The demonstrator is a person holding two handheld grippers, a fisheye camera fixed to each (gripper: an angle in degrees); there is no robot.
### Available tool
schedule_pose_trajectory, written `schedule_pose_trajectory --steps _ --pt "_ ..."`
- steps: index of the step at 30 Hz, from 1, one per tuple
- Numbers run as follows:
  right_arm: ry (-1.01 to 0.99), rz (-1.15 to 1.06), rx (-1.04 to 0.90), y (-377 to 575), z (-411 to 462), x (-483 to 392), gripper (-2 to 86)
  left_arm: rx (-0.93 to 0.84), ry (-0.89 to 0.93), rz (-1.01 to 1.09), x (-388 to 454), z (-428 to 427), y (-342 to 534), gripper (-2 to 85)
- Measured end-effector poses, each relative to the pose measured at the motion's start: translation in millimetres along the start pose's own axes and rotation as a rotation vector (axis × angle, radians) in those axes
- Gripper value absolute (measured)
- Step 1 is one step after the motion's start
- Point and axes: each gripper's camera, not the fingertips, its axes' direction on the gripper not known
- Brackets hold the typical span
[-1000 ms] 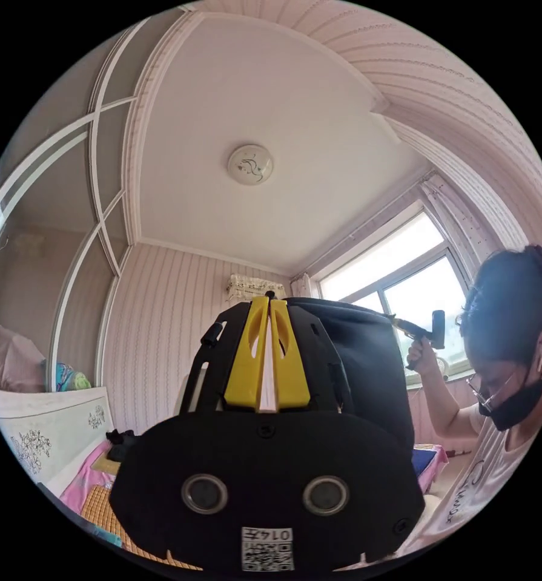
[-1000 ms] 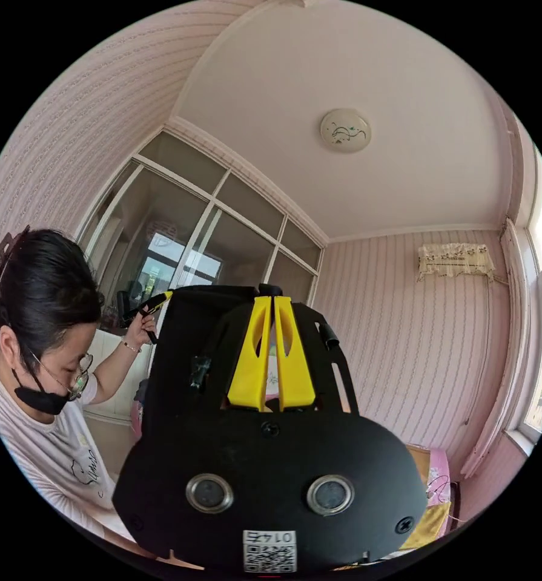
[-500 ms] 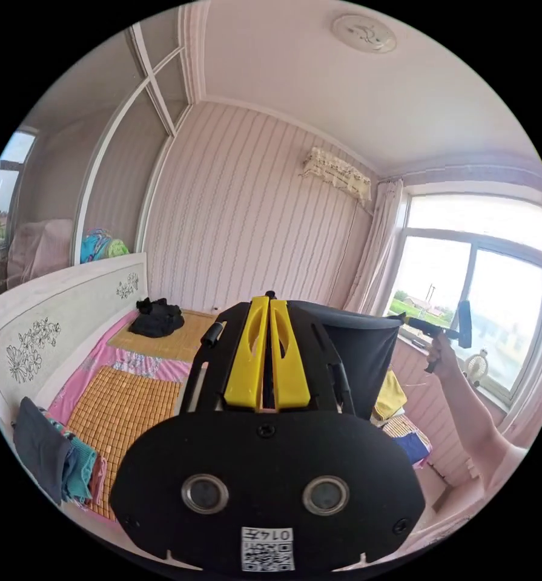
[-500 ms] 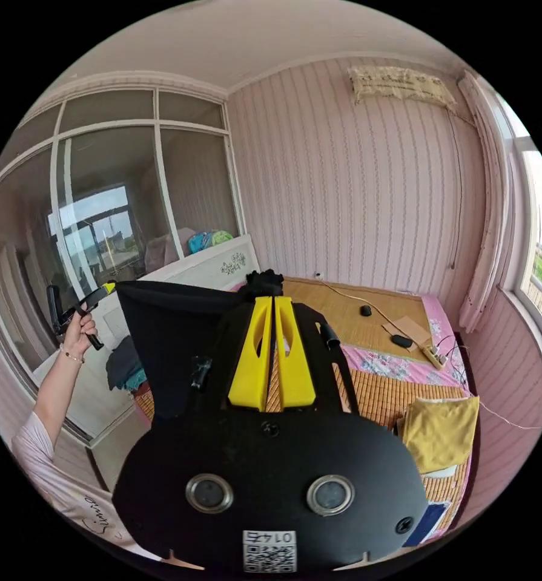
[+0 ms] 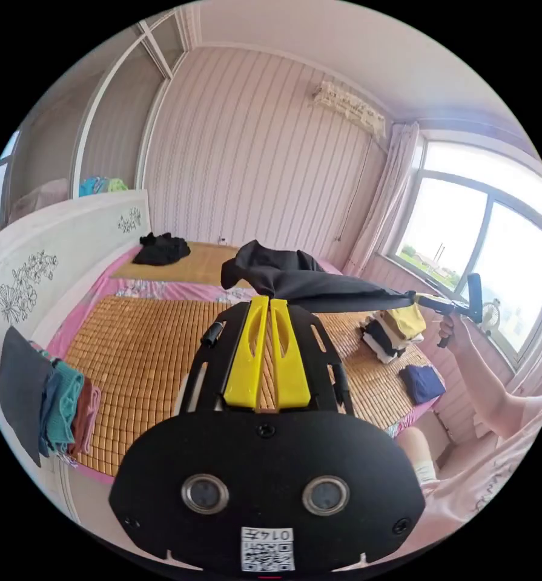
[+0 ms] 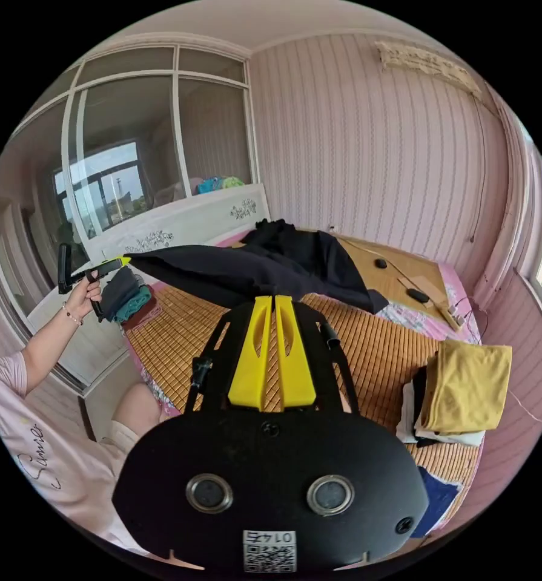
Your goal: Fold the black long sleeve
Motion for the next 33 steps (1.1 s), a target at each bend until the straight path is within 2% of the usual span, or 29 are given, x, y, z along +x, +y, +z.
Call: schedule_pose_trajectory --steps 5,10,23,29,33 --pt "-0.029 0.229 -0.418 112.2 161.4 33.4 0.2 -0.316 -0.015 -0.096 -28.5 95.2 103.5 -1.0" --pt "-0.087 0.317 -0.634 165.8 227.2 38.4 0.2 -0.544 0.005 -0.196 -46.9 146.6 160.2 -1.0" --pt "-0.174 0.294 -0.709 175.6 258.7 39.6 -0.2 -0.674 -0.039 -0.061 -56.4 183.4 167.0 -1.0" --pt "-0.228 0.243 -0.777 167.8 265.5 35.3 -0.1 -0.740 -0.009 -0.076 -62.7 199.2 171.3 -1.0" --pt "-0.104 0.189 -0.887 164.8 279.8 33.0 1.3 -0.785 -0.086 -0.116 -71.0 218.8 170.8 -1.0"
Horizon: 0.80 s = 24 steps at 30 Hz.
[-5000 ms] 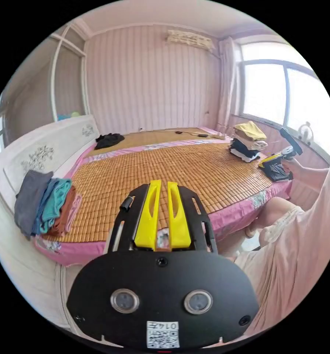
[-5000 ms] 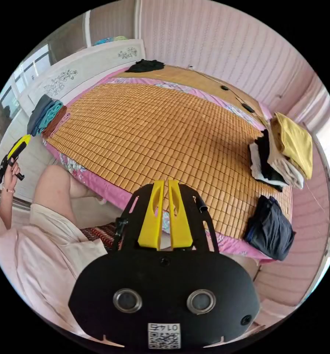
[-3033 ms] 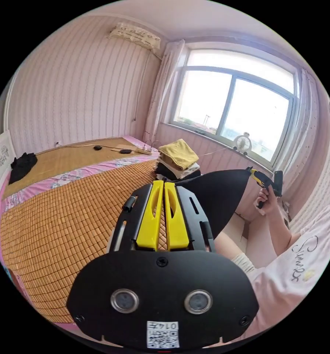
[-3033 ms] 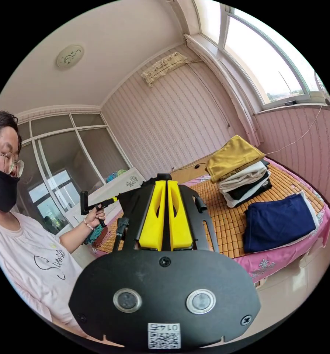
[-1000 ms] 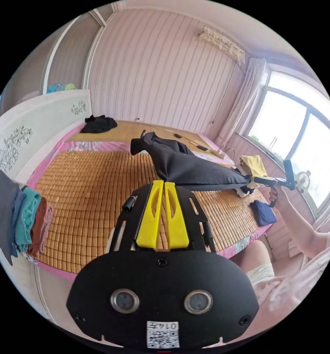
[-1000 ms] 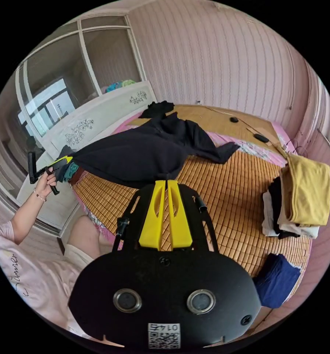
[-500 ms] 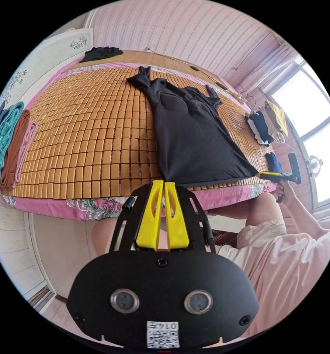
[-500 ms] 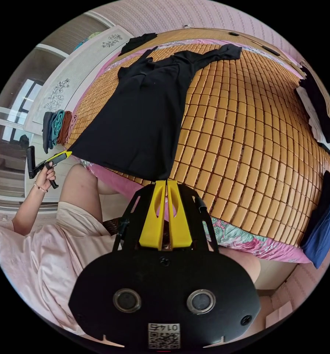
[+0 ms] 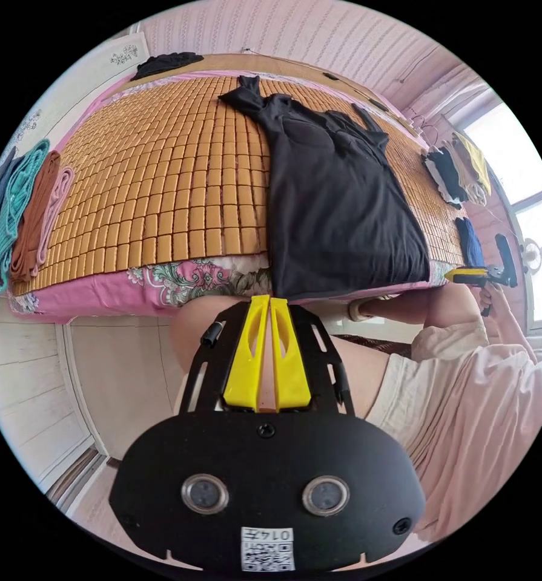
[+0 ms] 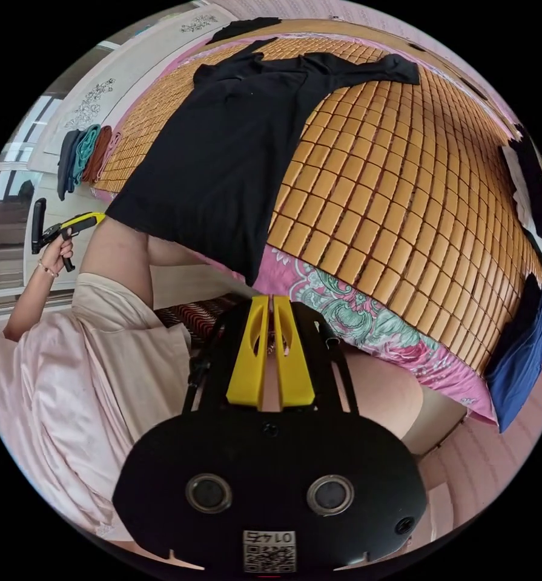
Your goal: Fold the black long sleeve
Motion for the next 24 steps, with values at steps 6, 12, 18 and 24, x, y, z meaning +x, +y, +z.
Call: schedule_pose_trajectory --steps 6,12,18,24 --pt "-0.035 0.030 0.047 -35.6 0.9 -9.6 8.5 0.023 0.016 -0.012 5.3 6.9 -29.8 -0.9" --pt "0.081 0.046 -0.066 -59.7 22.9 -17.9 1.2 0.018 0.024 0.063 35.5 22.6 -76.4 -0.7" --pt "0.018 0.032 -0.038 -53.4 4.0 -7.1 1.5 0.074 0.074 0.174 71.8 22.7 -130.1 -0.7" --pt "0.092 0.059 0.145 -90.1 -63.4 38.8 4.5 0.134 0.113 0.326 125.3 38.5 -225.4 -0.6"
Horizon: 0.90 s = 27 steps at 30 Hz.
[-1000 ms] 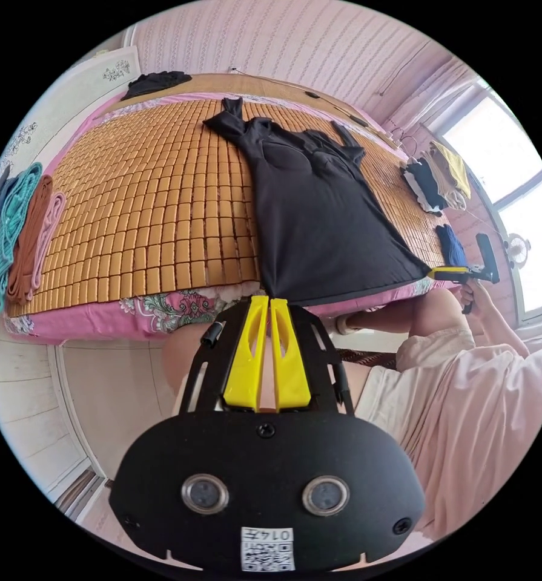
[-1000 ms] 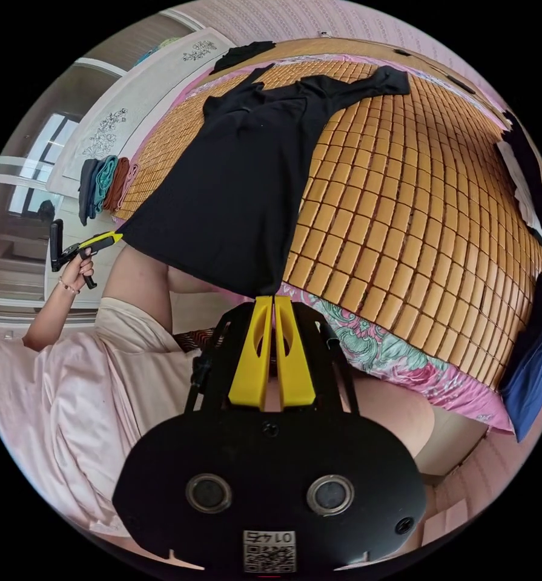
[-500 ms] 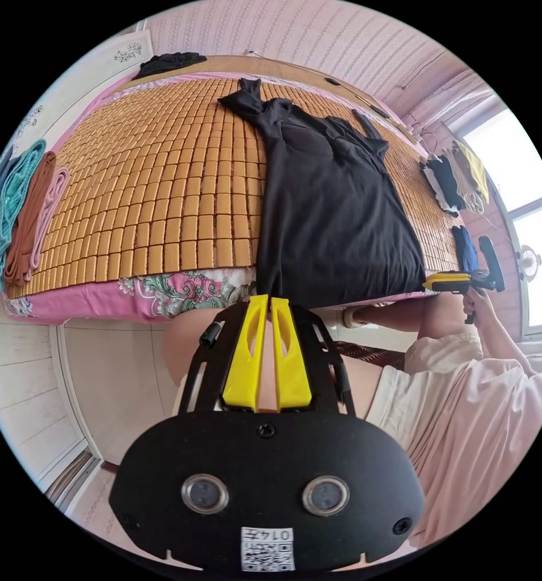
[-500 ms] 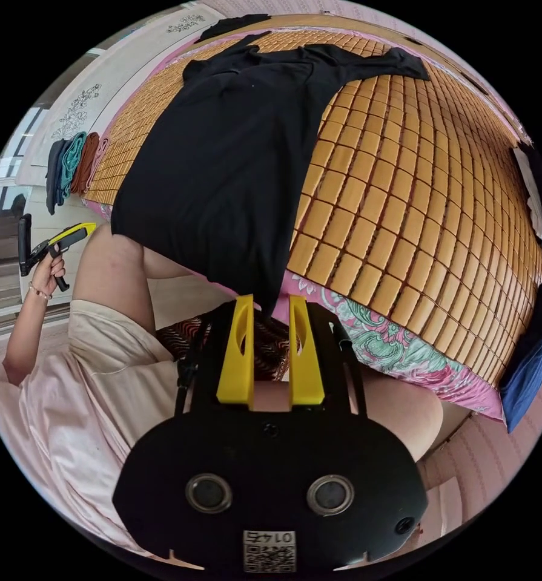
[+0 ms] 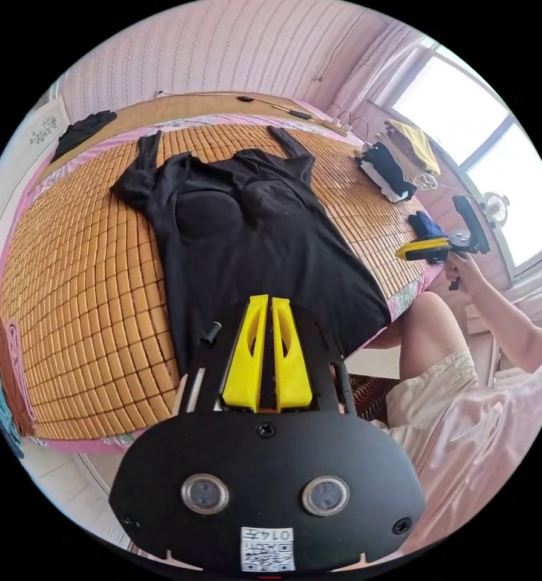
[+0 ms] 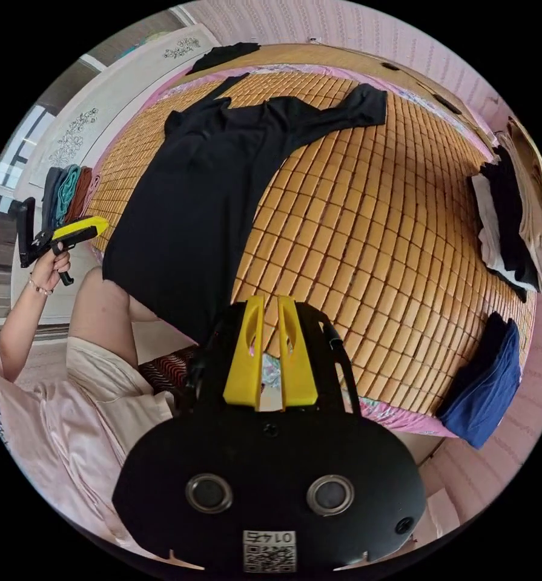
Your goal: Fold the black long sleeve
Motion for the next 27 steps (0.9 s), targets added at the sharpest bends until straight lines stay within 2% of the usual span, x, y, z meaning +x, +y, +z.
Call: schedule_pose_trajectory --steps 5,9,14,19,23,27 --pt "0.103 0.060 0.142 -114.6 -28.9 68.7 6.1 0.055 0.035 0.075 3.7 47.4 -113.4 -0.2" --pt "0.131 0.128 0.181 -201.7 -23.9 118.4 8.5 0.079 0.097 0.091 4.0 88.2 -200.3 0.5" --pt "0.122 0.264 0.166 -273.7 5.8 169.5 8.4 0.081 0.151 0.087 6.5 111.2 -248.7 0.8" --pt "0.070 0.246 0.174 -251.0 13.0 179.3 2.4 0.045 0.148 0.113 13.1 118.2 -270.5 0.7" --pt "0.039 0.236 0.193 -177.7 -25.8 172.1 -0.5 0.014 0.165 0.088 19.7 112.7 -285.6 0.7" --pt "-0.037 0.227 0.103 -106.9 -63.6 150.5 -0.5 -0.032 0.185 0.097 32.3 111.9 -311.6 1.2"
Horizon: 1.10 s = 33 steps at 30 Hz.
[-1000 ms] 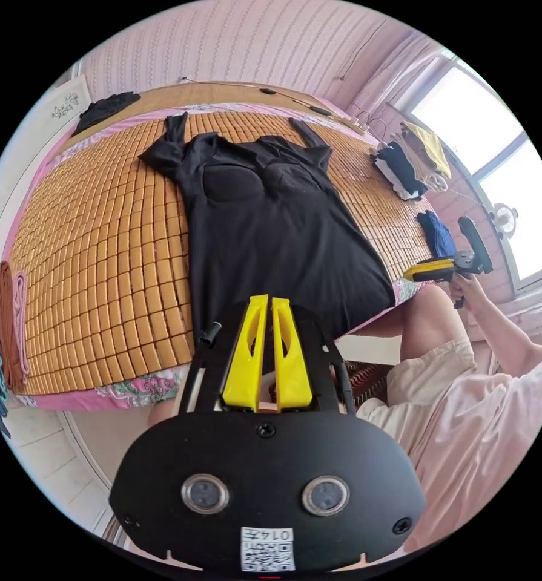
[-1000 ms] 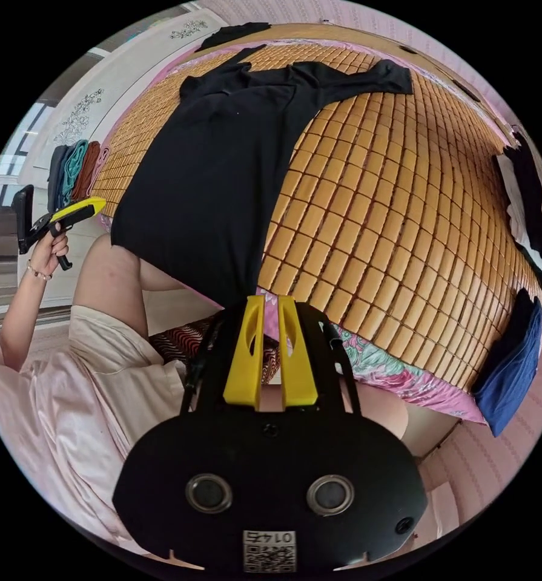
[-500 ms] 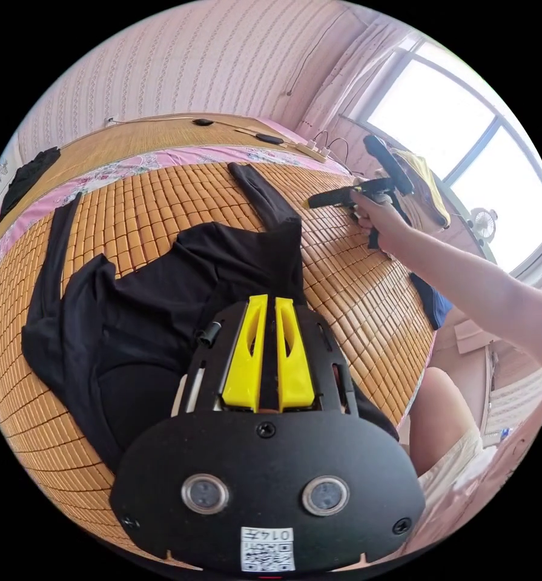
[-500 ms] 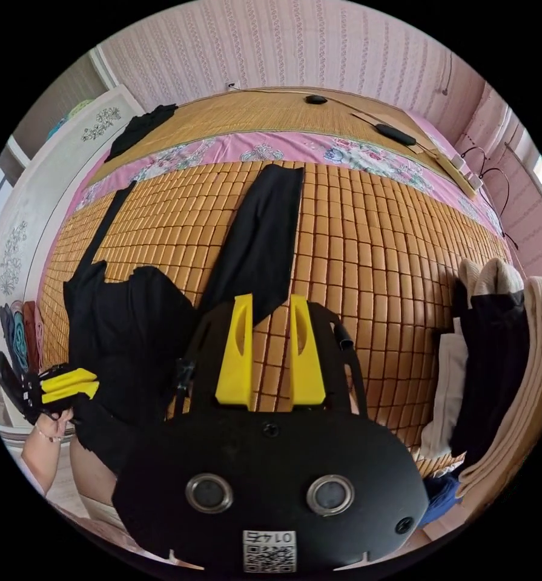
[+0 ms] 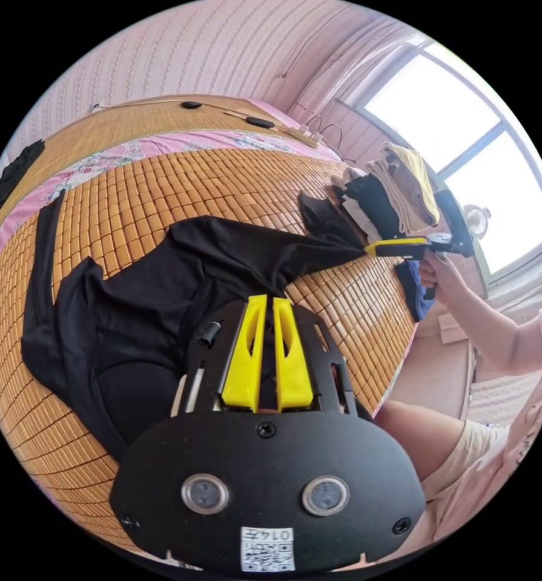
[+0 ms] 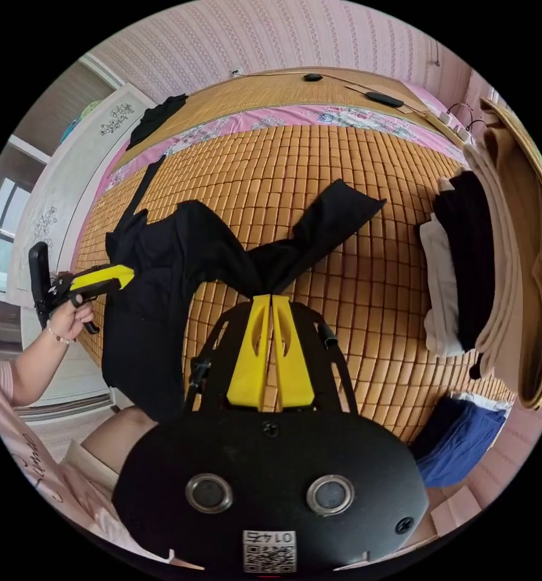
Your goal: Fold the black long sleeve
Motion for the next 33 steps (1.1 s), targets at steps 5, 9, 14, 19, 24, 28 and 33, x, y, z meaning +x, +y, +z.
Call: schedule_pose_trajectory --steps 5,9,14,19,24,28,33 --pt "0.000 0.114 -0.035 54.4 -32.9 9.2 4.0 -0.032 0.002 0.031 6.0 23.9 -46.1 3.1" --pt "0.180 0.246 -0.001 60.4 -25.4 43.3 7.3 -0.063 -0.027 0.050 12.8 52.0 -90.1 4.5" --pt "0.304 0.512 -0.063 73.7 11.0 107.3 9.7 -0.084 -0.166 0.040 14.8 82.5 -130.6 6.0" --pt "0.255 0.514 -0.087 89.1 30.1 109.9 0.7 -0.141 -0.233 0.020 12.8 110.9 -144.5 5.2" --pt "0.196 0.486 -0.149 115.0 14.8 103.7 -0.6 -0.129 -0.152 -0.008 8.5 110.5 -146.2 -0.4" --pt "0.081 0.457 -0.186 138.3 -36.5 91.0 -0.8 -0.129 -0.175 0.016 10.8 107.5 -147.6 -0.9" --pt "0.040 0.489 -0.112 132.4 -66.6 110.5 -0.7 -0.021 -0.164 0.069 17.3 90.7 -149.0 -1.0"
